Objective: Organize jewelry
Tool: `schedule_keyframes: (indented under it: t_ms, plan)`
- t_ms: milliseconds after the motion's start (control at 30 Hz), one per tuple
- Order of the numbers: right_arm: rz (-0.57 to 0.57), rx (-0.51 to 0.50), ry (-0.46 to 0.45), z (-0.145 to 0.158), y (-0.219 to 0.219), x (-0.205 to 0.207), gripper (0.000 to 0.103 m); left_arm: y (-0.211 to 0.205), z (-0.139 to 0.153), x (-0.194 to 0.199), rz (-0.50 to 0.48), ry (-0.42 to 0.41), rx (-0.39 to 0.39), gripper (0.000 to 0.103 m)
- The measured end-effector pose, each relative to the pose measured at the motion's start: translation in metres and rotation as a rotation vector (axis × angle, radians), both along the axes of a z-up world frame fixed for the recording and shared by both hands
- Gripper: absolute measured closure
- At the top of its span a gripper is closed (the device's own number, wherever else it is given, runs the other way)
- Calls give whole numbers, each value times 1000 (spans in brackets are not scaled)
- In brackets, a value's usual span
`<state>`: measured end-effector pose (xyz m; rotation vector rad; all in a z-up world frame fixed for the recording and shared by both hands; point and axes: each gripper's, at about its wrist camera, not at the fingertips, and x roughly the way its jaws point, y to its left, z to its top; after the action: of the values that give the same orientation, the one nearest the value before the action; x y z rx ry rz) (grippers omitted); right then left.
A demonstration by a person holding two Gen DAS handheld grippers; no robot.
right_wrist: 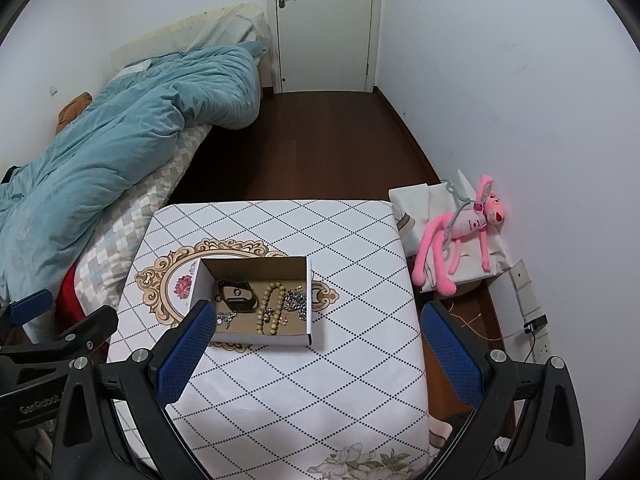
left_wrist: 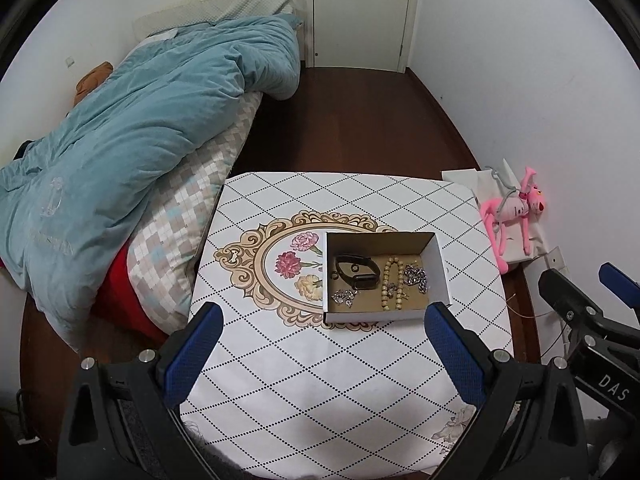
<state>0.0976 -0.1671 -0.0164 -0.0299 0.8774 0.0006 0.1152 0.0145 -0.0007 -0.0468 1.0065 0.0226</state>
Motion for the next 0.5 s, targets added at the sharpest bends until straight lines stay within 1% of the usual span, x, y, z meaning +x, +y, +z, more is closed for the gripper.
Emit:
schedule_keyframes:
  t_ms: [500]
  plan:
    - [7,-6,11,-1,-3,-2,0,1,-1,-3,1,-5,8,0]
